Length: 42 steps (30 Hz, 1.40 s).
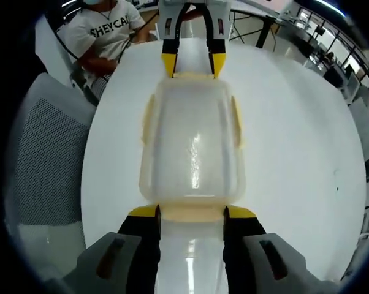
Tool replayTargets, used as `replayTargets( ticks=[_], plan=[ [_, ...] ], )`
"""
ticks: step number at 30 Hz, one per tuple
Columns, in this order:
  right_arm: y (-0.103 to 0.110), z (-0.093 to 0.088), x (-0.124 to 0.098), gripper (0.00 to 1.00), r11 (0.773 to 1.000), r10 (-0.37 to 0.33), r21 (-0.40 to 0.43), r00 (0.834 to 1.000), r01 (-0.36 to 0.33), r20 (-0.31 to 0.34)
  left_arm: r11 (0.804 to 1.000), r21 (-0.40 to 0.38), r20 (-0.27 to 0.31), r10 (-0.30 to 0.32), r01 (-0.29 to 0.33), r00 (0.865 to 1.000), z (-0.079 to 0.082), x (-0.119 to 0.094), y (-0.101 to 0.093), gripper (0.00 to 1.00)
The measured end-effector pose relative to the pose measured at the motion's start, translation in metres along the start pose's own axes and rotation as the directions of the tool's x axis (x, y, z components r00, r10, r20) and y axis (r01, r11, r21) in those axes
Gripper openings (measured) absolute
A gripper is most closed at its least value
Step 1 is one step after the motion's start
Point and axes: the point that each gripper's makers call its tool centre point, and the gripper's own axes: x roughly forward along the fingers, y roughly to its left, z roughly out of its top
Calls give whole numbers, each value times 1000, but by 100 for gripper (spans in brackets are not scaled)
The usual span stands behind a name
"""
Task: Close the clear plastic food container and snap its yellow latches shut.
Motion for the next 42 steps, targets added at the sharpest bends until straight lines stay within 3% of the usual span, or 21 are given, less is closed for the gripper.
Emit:
replayTargets(
  ticks=[8,19,42],
  plan=[
    [0,6,-17,37,999,25,-29,999,-24,27,999,-38,8,20,-20,1000,8,-17,-4,33],
    [2,3,-18,37,998,44,-50,999,-43,29,997,-67,-31,44,-46,999,12,-19,-9,33],
    [7,-40,-35,37,998,39,-53,999,-38,31,995,-77,-25,53,-55,998,52,-3,-19,33]
  ],
)
